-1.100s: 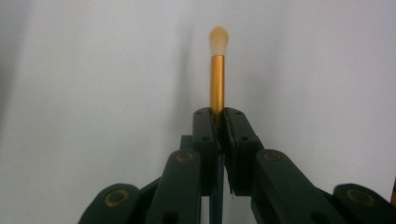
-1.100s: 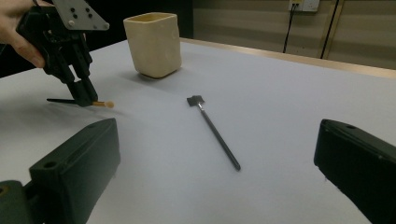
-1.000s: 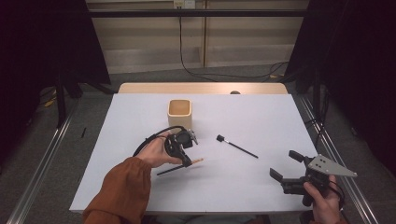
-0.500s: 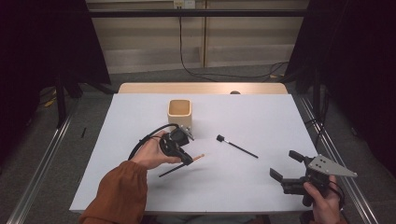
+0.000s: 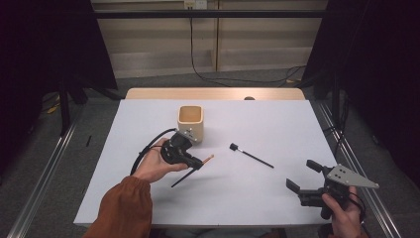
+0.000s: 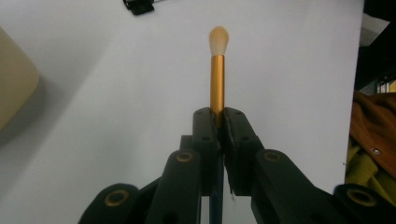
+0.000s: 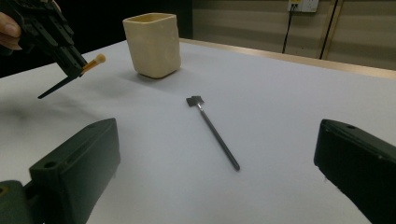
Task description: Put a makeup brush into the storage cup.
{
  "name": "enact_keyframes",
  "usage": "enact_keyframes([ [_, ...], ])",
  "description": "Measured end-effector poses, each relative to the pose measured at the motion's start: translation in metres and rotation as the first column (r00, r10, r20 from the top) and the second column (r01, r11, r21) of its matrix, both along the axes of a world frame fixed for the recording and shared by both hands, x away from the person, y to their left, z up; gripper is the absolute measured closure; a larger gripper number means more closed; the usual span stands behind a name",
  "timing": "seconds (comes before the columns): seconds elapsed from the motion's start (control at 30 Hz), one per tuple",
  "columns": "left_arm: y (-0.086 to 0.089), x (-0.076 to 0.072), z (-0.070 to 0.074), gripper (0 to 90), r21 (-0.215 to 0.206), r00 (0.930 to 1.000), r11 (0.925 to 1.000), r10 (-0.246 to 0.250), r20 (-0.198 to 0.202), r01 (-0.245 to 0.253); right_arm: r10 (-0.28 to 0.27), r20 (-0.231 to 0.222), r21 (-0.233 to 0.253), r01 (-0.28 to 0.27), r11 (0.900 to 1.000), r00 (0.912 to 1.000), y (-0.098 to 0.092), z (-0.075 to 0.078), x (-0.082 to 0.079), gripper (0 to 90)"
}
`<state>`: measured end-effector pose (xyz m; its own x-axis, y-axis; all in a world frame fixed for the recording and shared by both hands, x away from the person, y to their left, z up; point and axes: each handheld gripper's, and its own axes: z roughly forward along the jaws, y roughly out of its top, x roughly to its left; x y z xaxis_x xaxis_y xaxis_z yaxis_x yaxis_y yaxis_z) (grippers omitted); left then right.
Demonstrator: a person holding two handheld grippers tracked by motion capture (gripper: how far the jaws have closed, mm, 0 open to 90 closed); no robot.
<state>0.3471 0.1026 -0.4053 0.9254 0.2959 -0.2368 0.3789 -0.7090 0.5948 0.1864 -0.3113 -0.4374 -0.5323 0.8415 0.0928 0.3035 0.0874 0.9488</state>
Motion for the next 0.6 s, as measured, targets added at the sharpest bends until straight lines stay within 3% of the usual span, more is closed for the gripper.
enact_keyframes([
  [0.3, 0.009, -0.007, 0.003, 84.2, -0.086, 0.9985, 0.9953, 0.047, 0.027, -0.045, 0.003, 0.001, -0.001, -0.003, 1.000, 1.0000, 0.000, 0.000, 0.000, 0.0],
  [0.4, 0.011, -0.009, 0.006, 84.2, -0.095, 0.9981, 0.9943, 0.051, 0.034, -0.048, 0.003, 0.001, -0.001, -0.003, 1.000, 1.0000, 0.000, 0.000, 0.000, 0.0],
  [0.53, 0.014, -0.014, 0.005, 84.2, -0.139, 0.9966, 0.9881, 0.072, 0.039, -0.066, 0.004, 0.000, 0.001, -0.004, 1.000, 1.0000, 0.000, 0.000, 0.000, 0.0],
  [0.6, 0.017, -0.014, 0.005, 84.2, -0.174, 0.9956, 0.9816, 0.086, 0.038, -0.078, 0.005, 0.000, 0.001, -0.005, 1.000, 1.0000, 0.000, 0.000, 0.001, 0.0],
])
